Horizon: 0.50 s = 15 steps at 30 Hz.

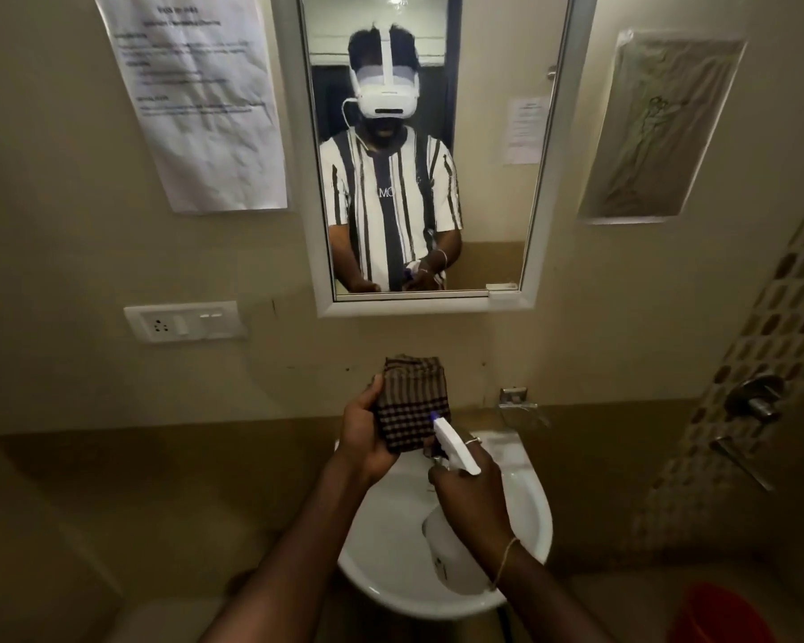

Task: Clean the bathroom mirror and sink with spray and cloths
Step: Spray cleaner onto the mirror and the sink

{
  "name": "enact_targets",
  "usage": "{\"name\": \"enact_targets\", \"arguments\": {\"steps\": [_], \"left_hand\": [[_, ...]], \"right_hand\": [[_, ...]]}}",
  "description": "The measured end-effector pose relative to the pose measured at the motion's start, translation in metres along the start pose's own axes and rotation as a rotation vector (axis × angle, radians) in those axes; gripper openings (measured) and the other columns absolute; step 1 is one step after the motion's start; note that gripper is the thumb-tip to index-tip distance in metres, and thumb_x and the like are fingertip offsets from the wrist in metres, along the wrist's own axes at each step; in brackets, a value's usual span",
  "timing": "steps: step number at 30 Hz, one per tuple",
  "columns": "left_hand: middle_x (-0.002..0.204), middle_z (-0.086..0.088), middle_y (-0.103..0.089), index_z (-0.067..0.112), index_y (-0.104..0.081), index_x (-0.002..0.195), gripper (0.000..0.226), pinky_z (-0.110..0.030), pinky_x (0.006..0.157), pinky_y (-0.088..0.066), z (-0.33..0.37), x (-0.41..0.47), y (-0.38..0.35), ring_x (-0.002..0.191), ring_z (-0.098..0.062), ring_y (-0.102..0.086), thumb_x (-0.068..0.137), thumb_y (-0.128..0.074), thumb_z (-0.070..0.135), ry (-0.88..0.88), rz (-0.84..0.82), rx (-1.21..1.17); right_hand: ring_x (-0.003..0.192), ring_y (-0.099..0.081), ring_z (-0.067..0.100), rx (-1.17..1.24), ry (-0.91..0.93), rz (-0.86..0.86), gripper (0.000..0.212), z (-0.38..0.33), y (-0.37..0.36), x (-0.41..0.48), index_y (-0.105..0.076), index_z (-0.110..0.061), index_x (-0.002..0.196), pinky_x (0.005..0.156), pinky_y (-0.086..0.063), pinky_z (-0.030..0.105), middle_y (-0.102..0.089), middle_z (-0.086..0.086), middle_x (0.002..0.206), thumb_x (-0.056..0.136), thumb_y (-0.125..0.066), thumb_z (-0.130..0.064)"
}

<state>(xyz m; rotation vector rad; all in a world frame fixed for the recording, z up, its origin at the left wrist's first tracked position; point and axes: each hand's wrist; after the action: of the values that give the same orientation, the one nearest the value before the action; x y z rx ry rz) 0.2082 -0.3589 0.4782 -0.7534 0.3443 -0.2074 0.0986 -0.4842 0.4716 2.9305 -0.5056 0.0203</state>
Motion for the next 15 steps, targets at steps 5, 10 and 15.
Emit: {"name": "enact_targets", "arguments": {"steps": [5, 10, 15], "left_hand": [[0.136, -0.022, -0.065, 0.008, -0.062, 0.138, 0.057, -0.054, 0.099, -0.053, 0.002, 0.004, 0.004, 0.126, -0.042, -0.061, 0.105, -0.040, 0.049, -0.024, 0.035, 0.003], [0.133, -0.021, -0.067, 0.007, -0.063, 0.135, 0.056, -0.050, 0.092, -0.056, 0.004, 0.009, 0.003, 0.116, -0.039, -0.067, 0.105, -0.039, 0.048, -0.021, 0.022, 0.001], [0.132, -0.020, -0.068, 0.008, -0.065, 0.134, 0.055, -0.051, 0.094, -0.054, 0.007, 0.014, 0.001, 0.116, -0.040, -0.066, 0.105, -0.040, 0.048, -0.015, 0.035, 0.003]], "right_hand": [[0.091, -0.065, 0.011, -0.026, -0.026, -0.041, 0.045, -0.002, -0.017, 0.001, -0.067, -0.035, 0.088, 0.081, -0.052, 0.024, -0.067, -0.006, 0.092, 0.080, -0.061, 0.009], [0.093, -0.064, 0.019, -0.045, -0.056, -0.006, 0.031, -0.004, -0.034, 0.011, -0.064, -0.030, 0.089, 0.085, -0.055, 0.032, -0.066, -0.004, 0.094, 0.085, -0.066, 0.001], [0.095, -0.062, 0.022, -0.063, -0.048, 0.038, 0.026, -0.003, -0.038, 0.019, -0.068, -0.019, 0.112, 0.086, -0.052, 0.032, -0.065, 0.000, 0.098, 0.090, -0.067, -0.005]]}}
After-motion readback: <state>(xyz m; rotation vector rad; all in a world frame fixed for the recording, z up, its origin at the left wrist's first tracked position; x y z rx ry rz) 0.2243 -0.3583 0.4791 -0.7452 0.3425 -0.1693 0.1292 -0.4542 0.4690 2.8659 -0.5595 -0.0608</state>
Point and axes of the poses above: each hand's wrist, its own x-axis towards the middle knuckle, its own y-axis out of the back of the hand, z = x × y
